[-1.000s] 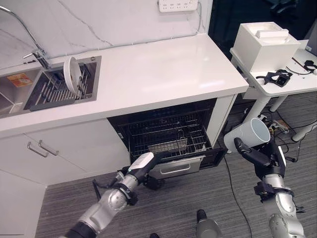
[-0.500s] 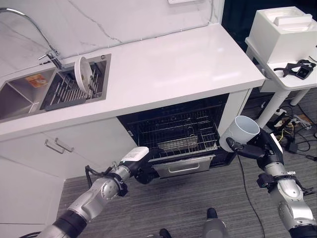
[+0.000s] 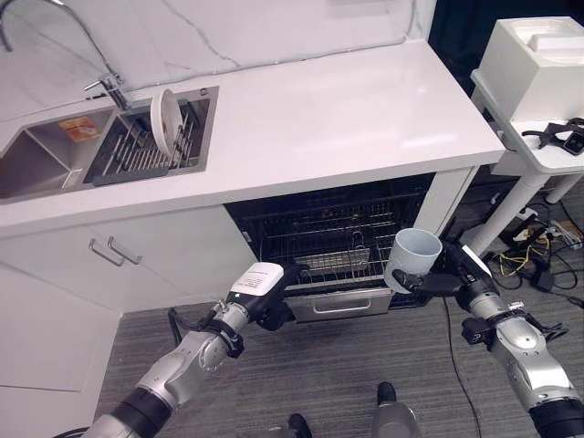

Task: Place the dishes in the dishwasher.

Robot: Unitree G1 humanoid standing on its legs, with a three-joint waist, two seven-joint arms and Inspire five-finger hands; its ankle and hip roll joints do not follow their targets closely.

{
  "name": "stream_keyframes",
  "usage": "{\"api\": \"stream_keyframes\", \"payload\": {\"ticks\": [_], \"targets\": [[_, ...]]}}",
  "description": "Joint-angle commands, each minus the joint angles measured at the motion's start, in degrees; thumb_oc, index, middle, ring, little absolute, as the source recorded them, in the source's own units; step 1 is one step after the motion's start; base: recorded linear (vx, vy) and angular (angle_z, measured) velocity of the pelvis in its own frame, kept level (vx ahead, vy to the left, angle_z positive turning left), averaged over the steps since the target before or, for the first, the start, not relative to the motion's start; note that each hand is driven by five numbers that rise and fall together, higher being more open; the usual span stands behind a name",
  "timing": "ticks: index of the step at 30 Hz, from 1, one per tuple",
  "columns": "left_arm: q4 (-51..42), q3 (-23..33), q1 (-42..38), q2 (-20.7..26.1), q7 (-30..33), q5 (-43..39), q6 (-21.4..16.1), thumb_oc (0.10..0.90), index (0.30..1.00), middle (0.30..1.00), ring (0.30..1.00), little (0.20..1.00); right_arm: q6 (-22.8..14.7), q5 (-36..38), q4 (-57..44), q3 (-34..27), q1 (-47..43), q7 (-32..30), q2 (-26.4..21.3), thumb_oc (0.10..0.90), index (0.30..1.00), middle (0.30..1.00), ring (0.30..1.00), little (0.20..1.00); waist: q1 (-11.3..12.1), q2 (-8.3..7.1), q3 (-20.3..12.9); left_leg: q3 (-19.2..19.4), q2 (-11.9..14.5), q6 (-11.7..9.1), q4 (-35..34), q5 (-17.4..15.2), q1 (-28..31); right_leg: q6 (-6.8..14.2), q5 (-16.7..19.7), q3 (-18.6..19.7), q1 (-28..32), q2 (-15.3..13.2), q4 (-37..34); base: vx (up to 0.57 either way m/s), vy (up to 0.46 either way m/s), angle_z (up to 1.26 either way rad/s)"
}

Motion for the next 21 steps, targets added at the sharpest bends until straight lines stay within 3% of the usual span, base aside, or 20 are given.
{"api": "stream_keyframes", "payload": {"ticks": [1,4,12,17,21], "targets": [[-4.80,2.31,-6.37,3.12,0.88,1.26,-3.84,0.800,0.900,0.900,0.900,0.900,-4.08,0.30,-1.37,-1.32,-10.39,0.25,-3.10,0.400,0.300,0.300,0.300,0.300,1.72,-0.94,-2.22,-1.59,0.99,-0.25,3.26,-3.47,-1.47,0.48,-11.03,-2.68,0.23,0.06,9.07,-0.05,-0.010,0.04],[-5.03,1.23,-7.92,4.43,-1.55,1.89,-5.02,0.800,0.900,0.900,0.900,0.900,-2.30,-0.20,-0.48,-0.15,-13.22,0.56,-3.81,0.400,0.300,0.300,0.300,0.300,2.17,-1.08,-1.21,-2.15,0.97,-0.19,3.26,-3.08,-2.09,0.45,-10.78,-2.73,-0.04,0.23,9.07,-0.02,-0.005,0.12],[-5.48,-1.74,-12.94,7.85,-5.00,1.46,-5.74,0.800,0.900,0.900,0.900,0.900,-3.41,4.42,1.78,1.95,-20.23,1.41,-5.41,0.400,0.300,0.300,0.300,0.300,3.09,-0.74,0.78,-4.13,0.16,0.05,3.26,-2.13,-3.97,0.25,-10.25,-2.08,-1.12,0.70,9.07,-0.03,0.020,0.09],[-5.47,-0.67,-12.15,7.97,-5.19,1.71,-5.38,0.800,0.900,0.900,0.900,0.900,-2.54,7.41,-2.53,1.60,-19.32,1.96,-3.75,0.400,0.300,0.300,0.300,0.300,3.09,-0.71,1.15,-4.83,-0.31,0.43,3.26,-2.08,-4.28,0.11,-10.17,-1.48,-1.38,1.09,9.07,0.00,0.004,0.01],[-5.22,0.74,-10.18,7.70,-4.87,3.35,-5.69,0.800,0.900,0.900,0.900,0.900,-0.88,5.59,-8.16,0.67,-16.43,1.84,-1.98,0.400,0.300,0.300,0.300,0.300,2.70,-0.86,1.18,-4.79,-0.29,0.66,3.26,-2.22,-4.18,0.24,-10.22,-1.08,-1.37,1.31,9.07,0.00,-0.003,-0.02]]}}
